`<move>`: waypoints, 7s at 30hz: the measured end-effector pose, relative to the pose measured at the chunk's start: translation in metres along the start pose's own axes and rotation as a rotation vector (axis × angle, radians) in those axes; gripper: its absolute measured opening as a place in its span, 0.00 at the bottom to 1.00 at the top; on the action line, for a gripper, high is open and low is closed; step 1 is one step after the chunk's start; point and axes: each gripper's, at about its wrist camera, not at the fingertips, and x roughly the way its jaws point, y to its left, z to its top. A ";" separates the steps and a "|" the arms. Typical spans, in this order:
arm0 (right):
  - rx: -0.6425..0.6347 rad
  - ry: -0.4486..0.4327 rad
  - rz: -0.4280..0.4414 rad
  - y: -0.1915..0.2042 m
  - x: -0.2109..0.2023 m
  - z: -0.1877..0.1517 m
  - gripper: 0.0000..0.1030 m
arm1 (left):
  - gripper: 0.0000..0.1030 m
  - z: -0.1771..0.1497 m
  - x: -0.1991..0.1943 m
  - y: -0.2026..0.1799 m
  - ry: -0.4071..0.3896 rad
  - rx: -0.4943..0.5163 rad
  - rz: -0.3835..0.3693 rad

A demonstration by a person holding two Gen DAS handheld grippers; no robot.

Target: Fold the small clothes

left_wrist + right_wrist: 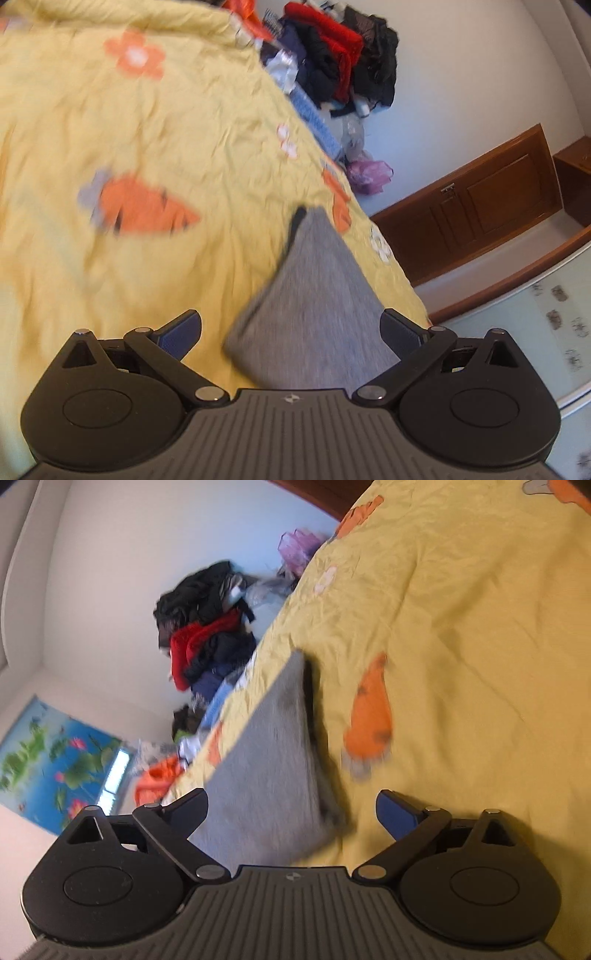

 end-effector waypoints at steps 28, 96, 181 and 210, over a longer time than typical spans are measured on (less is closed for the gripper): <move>0.022 -0.095 -0.186 0.036 0.040 -0.021 0.77 | 1.00 -0.034 0.061 -0.019 -0.078 0.036 0.002; -0.337 0.118 -0.238 0.060 0.123 0.079 0.82 | 0.94 0.025 0.094 -0.083 -0.029 0.578 0.220; -0.898 -0.017 -0.484 0.100 0.076 -0.093 1.00 | 1.00 -0.149 0.051 -0.082 0.039 0.925 0.320; -0.897 0.009 -0.415 0.102 0.021 -0.154 1.00 | 0.92 -0.128 -0.049 -0.008 -0.130 -0.054 0.079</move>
